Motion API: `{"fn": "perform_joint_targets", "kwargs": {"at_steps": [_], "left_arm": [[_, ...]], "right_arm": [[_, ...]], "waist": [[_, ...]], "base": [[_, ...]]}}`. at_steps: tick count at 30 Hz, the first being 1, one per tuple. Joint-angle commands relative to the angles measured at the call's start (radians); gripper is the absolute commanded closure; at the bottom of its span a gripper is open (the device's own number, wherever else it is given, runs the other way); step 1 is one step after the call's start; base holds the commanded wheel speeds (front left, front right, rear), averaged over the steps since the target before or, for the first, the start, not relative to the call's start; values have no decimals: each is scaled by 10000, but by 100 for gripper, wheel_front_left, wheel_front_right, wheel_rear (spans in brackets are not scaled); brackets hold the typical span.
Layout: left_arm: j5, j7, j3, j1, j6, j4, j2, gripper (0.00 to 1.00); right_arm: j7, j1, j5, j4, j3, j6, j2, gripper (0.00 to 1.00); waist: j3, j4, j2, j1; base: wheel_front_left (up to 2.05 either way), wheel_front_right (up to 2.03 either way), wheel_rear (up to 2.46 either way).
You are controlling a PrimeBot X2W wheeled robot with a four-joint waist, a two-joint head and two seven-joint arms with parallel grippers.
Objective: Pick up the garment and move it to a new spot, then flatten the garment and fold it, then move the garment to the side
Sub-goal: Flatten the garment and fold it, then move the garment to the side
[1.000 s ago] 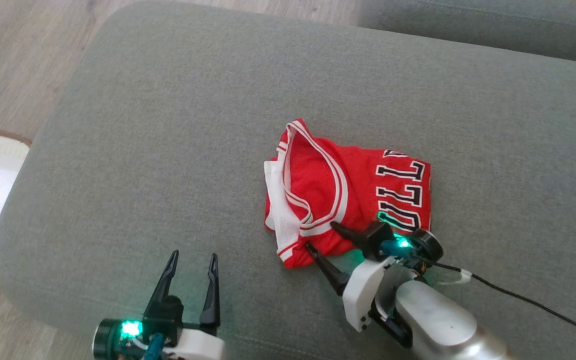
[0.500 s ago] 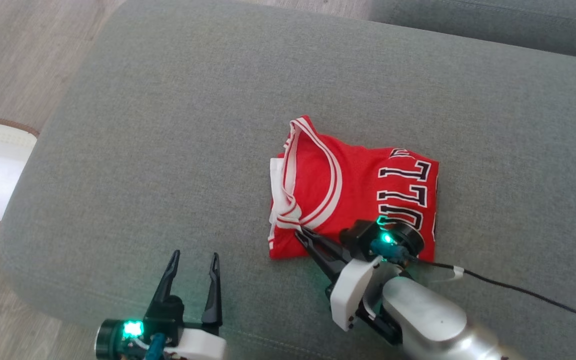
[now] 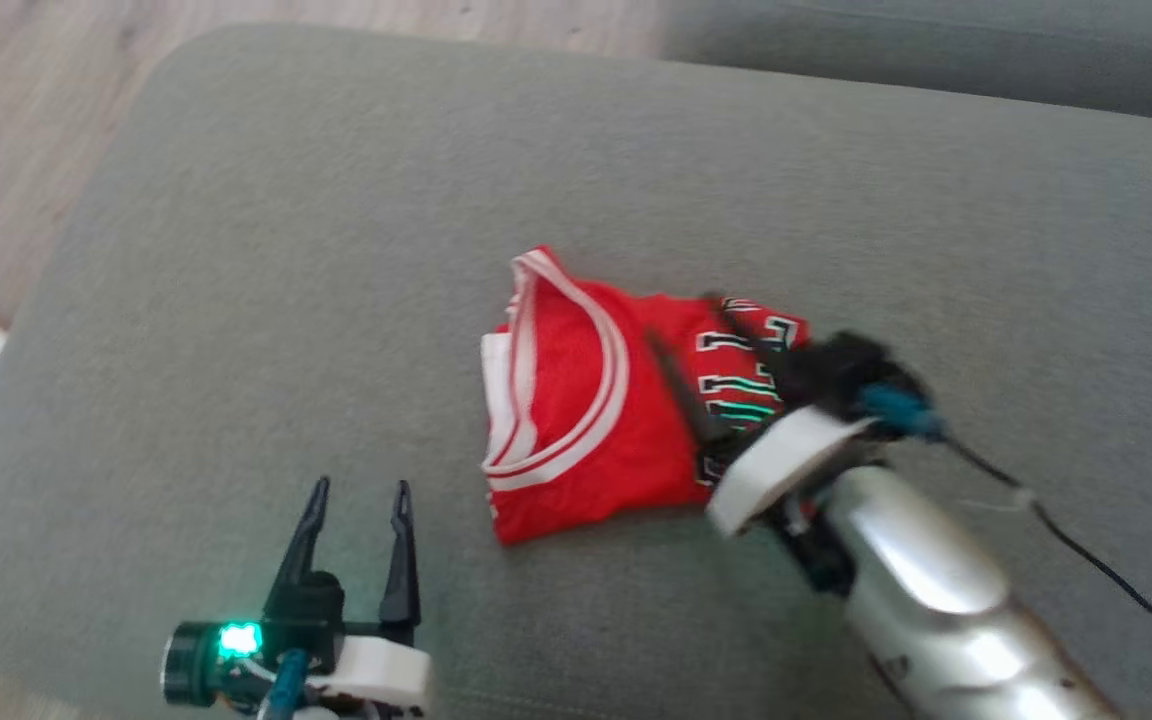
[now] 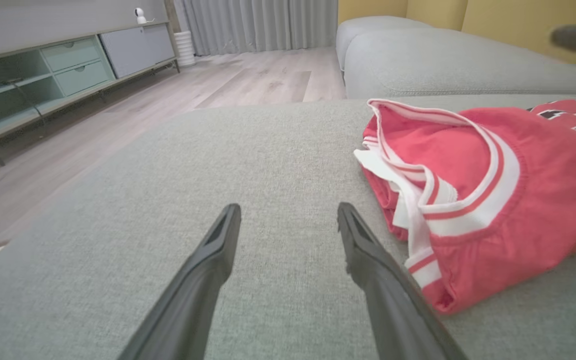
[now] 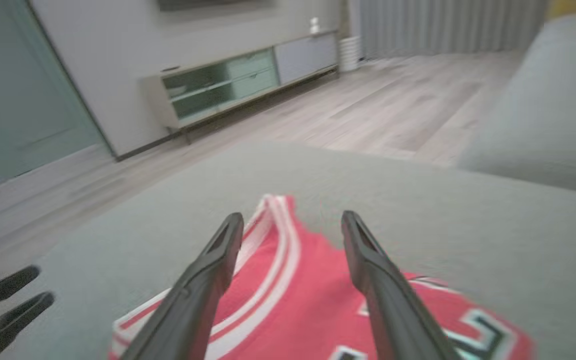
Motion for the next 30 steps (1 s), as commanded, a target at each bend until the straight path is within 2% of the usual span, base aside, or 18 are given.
{"fn": "perform_joint_targets", "kwargs": {"at_steps": [1, 5, 10, 16, 22, 30], "left_arm": [[120, -51, 445, -299, 75, -357, 30, 0], [286, -51, 698, -229, 46, -369, 41, 0], [444, -51, 934, -20, 36, -348, 96, 0], [609, -51, 1074, 379, 143, -355, 170, 0], [696, -51, 1120, 800, 172, -388, 250, 0], [804, -51, 824, 623, 11, -380, 227, 0]], "right_arm": [[-111, 606, -434, -428, -610, -7, 189, 0], [-112, 1599, -1421, -1072, -2532, -7, 189, 0], [-113, 2581, -1945, -1649, -3806, -7, 189, 0], [-113, 3315, -1973, -1970, -4446, -7, 189, 0], [-114, 3871, -1757, -2152, -4612, -7, 189, 0], [-114, 3639, -1503, -2025, -3911, -7, 189, 0]], "waist": [[-299, -492, 0, 0], [-526, -1036, 0, 0], [-752, -1620, 0, 0], [-935, -2056, 0, 0], [-1062, -2352, 0, 0], [-841, -1980, 0, 0]], "base": [[0, 0, 0], [0, 0, 0], [0, 0, 0], [0, 0, 0], [0, 0, 0], [0, 0, 0]]}}
